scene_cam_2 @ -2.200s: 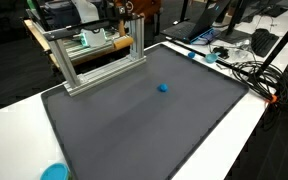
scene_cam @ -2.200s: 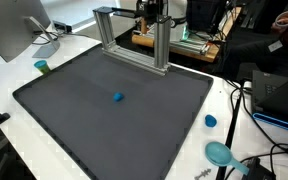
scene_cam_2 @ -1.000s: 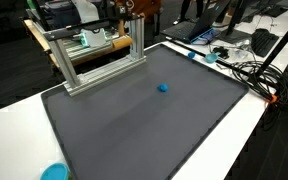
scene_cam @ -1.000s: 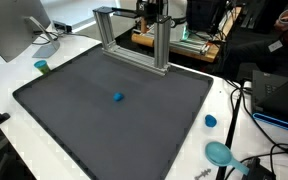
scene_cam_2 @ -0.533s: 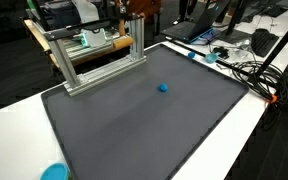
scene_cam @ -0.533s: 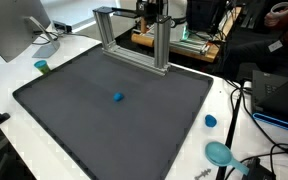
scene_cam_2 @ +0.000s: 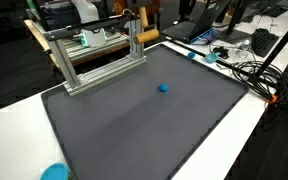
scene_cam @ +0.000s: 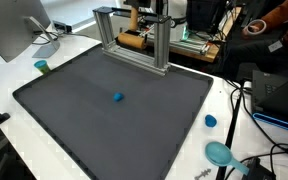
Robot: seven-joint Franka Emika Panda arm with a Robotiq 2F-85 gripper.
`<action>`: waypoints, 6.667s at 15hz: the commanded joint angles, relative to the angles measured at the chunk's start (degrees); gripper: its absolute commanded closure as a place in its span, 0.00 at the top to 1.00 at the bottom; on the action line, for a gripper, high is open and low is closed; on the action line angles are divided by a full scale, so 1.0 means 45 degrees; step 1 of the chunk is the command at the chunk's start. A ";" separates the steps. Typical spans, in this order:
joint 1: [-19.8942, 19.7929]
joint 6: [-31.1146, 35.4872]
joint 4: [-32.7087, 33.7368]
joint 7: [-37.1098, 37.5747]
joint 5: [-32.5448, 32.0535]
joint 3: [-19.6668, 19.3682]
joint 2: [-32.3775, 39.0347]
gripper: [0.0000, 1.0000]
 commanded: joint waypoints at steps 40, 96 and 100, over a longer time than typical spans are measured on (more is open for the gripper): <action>0.0838 -0.1484 0.8959 -0.0905 -0.0460 -0.1906 1.0790 0.22; 0.1852 -0.2366 1.0274 0.0426 -0.0522 -0.2087 1.3145 0.22; 0.1800 -0.2804 1.0666 0.0386 -0.0415 -0.2102 1.3569 0.22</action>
